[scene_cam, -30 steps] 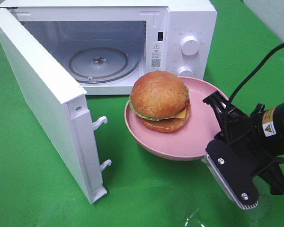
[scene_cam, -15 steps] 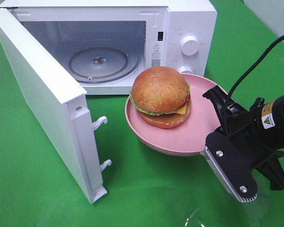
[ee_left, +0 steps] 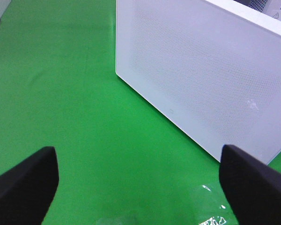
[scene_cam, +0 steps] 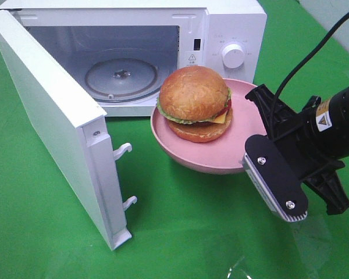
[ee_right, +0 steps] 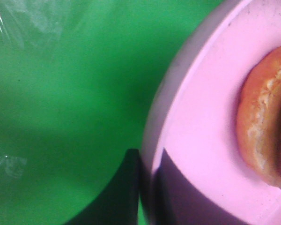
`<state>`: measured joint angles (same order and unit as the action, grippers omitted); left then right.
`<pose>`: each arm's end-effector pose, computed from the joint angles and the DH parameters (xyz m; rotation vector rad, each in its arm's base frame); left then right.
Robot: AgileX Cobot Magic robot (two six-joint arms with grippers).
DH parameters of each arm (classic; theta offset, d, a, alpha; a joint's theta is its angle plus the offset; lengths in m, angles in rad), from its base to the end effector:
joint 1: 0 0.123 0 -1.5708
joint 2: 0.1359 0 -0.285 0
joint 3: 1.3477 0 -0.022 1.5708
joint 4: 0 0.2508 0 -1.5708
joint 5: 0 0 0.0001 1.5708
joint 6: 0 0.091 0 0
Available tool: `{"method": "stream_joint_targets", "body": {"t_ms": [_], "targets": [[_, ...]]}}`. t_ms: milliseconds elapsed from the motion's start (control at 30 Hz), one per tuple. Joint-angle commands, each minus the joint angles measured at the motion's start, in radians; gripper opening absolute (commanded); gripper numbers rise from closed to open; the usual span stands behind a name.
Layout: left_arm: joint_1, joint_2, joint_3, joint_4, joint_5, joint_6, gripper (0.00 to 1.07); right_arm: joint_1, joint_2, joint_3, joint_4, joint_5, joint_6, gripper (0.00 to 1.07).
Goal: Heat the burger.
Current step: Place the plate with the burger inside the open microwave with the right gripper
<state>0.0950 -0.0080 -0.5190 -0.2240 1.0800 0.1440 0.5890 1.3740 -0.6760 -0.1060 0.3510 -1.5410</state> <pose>-0.0085 -0.0187 0.2825 0.0659 2.0174 -0.1159 0.2120 0.1377 0.2071 -2.3228 1.1559 -0.4514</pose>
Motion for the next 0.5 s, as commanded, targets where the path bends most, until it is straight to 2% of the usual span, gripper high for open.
{"method": "stream_joint_targets", "body": {"t_ms": [33, 133, 500], "targets": [[0.003, -0.012, 0.003, -0.01, -0.009, -0.001, 0.85, 0.01, 0.015, -0.034, 0.005, -0.05, 0.004, 0.0], [0.003, -0.012, 0.003, -0.01, -0.009, -0.001, 0.85, 0.061, 0.037, -0.05, -0.027, -0.058, 0.014, 0.0], [0.003, -0.012, 0.003, -0.01, -0.009, -0.001, 0.85, 0.091, 0.118, -0.129, -0.037, -0.088, 0.024, 0.0]]}}
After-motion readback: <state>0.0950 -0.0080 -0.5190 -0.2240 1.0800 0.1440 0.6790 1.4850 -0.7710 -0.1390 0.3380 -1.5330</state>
